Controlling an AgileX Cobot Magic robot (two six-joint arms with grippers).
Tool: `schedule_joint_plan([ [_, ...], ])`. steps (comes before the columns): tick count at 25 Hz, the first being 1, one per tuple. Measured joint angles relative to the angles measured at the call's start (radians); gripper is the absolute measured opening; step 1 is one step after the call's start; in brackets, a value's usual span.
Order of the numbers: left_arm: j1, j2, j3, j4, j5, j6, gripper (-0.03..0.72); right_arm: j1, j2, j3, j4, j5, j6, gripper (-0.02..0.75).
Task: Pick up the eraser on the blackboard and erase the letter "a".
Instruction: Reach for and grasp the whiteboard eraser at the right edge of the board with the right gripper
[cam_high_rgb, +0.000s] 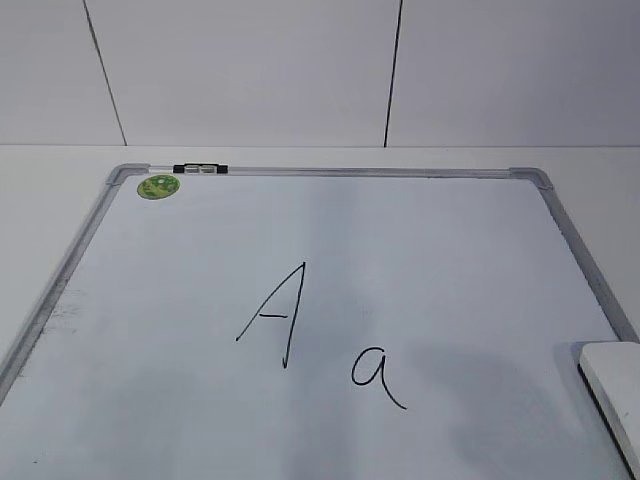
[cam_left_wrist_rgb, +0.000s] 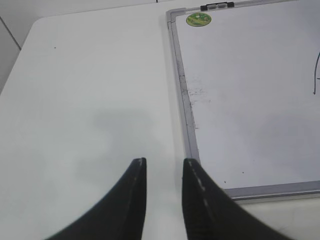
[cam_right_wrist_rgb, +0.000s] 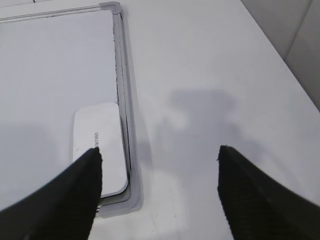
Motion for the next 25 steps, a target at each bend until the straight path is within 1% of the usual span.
schedule_joint_plan([
  [12, 0.0, 0.0, 0.0, 0.0, 0.0, 0.0, 0.194, 0.002, 0.0, 0.0, 0.0, 0.0, -0.015, 0.577],
  [15, 0.0, 0.0, 0.0, 0.0, 0.0, 0.0, 0.194, 0.005, 0.0, 0.0, 0.04, 0.0, -0.093, 0.577],
  [19, 0.0, 0.0, 0.0, 0.0, 0.0, 0.0, 0.194, 0.005, 0.052, -0.006, 0.128, 0.0, -0.173, 0.577],
  [25, 0.0, 0.0, 0.0, 0.0, 0.0, 0.0, 0.194, 0.005, 0.202, -0.029, 0.167, -0.01, -0.193, 0.577],
])
